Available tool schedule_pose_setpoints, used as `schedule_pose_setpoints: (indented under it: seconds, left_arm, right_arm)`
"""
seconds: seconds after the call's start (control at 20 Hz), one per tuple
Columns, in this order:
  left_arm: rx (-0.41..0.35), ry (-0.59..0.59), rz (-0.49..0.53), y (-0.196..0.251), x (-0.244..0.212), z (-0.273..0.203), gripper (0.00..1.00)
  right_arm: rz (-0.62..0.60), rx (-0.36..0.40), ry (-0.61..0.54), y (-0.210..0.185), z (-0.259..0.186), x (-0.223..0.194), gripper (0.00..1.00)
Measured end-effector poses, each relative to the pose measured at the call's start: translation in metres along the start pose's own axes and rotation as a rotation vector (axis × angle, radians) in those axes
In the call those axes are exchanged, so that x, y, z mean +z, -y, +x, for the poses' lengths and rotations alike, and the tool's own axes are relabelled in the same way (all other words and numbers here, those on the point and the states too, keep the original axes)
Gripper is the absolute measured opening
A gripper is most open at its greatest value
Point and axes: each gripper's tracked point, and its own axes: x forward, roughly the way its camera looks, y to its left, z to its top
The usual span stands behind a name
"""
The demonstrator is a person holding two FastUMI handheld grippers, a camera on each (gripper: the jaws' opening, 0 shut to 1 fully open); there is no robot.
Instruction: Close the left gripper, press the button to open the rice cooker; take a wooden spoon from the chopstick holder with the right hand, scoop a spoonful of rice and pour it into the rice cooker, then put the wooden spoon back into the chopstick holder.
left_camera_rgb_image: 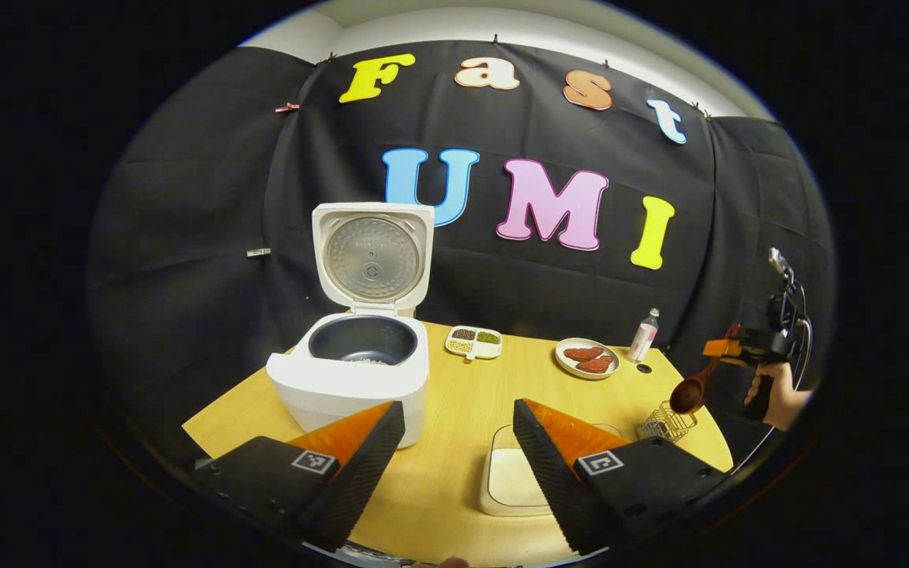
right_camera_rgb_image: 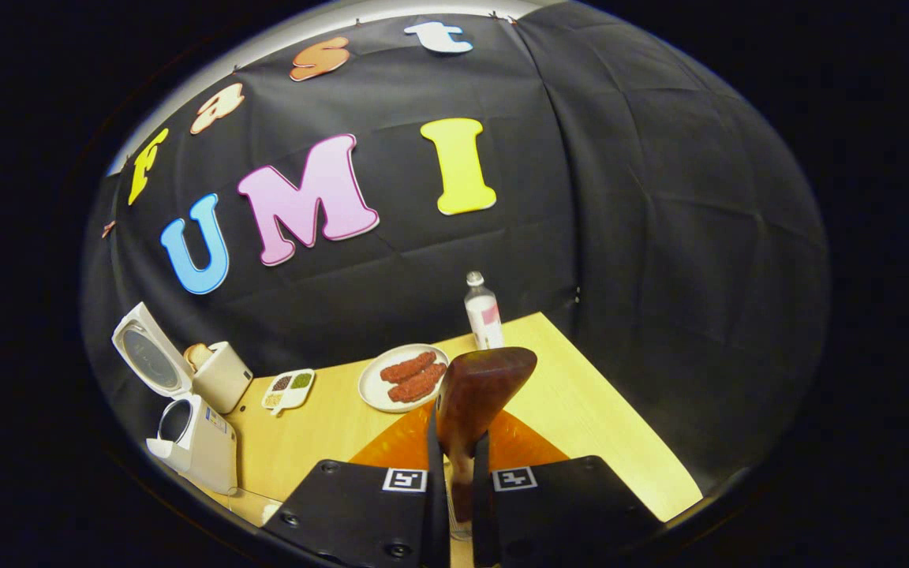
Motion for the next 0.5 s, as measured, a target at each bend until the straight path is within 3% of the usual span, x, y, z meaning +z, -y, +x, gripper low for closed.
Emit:
schedule_pose_setpoints:
  seconds: [0.15,0.2,0.25,0.5]
  left_arm:
    - [0.026,0.008,0.013,0.006,0.002,0.000,0.95]
    - [0.033,0.013,0.014,0.007,0.003,-0.001,0.95]
    - [0.041,0.013,0.013,0.009,0.003,0.000,0.95]
    - [0.070,0.008,-0.009,0.014,0.000,-0.001,0.95]
  right_arm:
    - [0.023,0.000,-0.039,0.008,0.009,-0.022,0.16]
    - [0.028,0.003,-0.050,0.009,0.013,-0.028,0.11]
    - [0.033,0.002,-0.062,0.011,0.015,-0.037,0.15]
    - [0.085,-0.001,-0.100,0.021,0.025,-0.060,0.16]
